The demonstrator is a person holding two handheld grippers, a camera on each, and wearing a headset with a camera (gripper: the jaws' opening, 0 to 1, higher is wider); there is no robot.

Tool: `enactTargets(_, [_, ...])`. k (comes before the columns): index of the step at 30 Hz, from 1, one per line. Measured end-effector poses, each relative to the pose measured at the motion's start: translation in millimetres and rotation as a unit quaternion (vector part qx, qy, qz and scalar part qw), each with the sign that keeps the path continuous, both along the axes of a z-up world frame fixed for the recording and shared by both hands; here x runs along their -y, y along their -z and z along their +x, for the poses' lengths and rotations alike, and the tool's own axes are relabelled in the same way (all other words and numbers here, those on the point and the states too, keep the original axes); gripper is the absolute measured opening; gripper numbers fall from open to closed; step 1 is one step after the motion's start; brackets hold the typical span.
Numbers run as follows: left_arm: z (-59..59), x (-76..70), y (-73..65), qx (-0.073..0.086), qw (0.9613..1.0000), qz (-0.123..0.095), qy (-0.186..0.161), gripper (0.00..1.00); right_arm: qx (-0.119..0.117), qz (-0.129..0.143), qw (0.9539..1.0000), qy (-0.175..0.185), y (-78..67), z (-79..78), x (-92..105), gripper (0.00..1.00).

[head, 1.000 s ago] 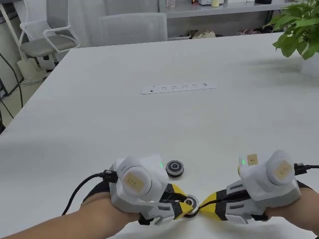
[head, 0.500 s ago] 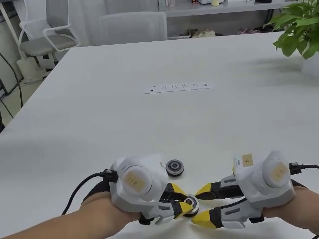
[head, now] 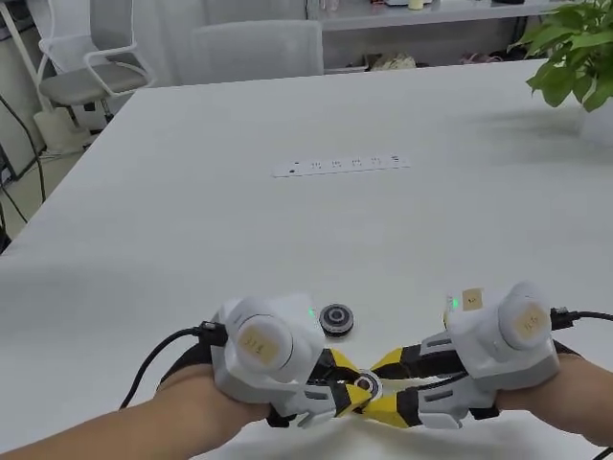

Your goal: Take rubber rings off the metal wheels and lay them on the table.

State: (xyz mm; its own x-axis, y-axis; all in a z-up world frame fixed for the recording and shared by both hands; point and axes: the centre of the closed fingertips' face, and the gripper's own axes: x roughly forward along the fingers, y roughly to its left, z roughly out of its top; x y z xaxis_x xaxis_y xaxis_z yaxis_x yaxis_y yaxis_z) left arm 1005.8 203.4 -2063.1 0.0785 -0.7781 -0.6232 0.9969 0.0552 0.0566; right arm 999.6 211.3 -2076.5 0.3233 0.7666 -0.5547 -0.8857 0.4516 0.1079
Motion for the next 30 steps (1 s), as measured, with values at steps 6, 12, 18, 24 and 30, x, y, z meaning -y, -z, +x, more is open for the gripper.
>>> enactTargets(6, [0.3, 0.4, -0.1, 0.000, 1.0000, -0.001, -0.002, 0.07, -0.005, -0.004, 1.0000, 0.007, 1.4, -2.4, 5.5, 0.20])
enactTargets(12, [0.2, 0.4, -0.2, 0.000, 1.0000, -0.001, -0.004, 0.07, -0.007, -0.007, 0.9999, 0.011, 1.8, -3.1, 7.2, 0.18])
enactTargets(18, [0.1, 0.2, -0.1, 0.000, 1.0000, -0.001, -0.005, 0.07, -0.007, -0.011, 0.9998, 0.013, 1.8, -4.2, 8.7, 0.14])
enactTargets(24, [0.1, 0.2, -0.1, -0.001, 1.0000, -0.002, -0.006, 0.07, -0.007, -0.012, 0.9998, 0.013, 2.0, -4.1, 9.0, 0.14])
enactTargets(30, [0.1, 0.2, -0.1, -0.001, 1.0000, -0.002, -0.007, 0.07, -0.004, -0.016, 0.9998, 0.011, 2.0, -4.4, 9.8, 0.12])
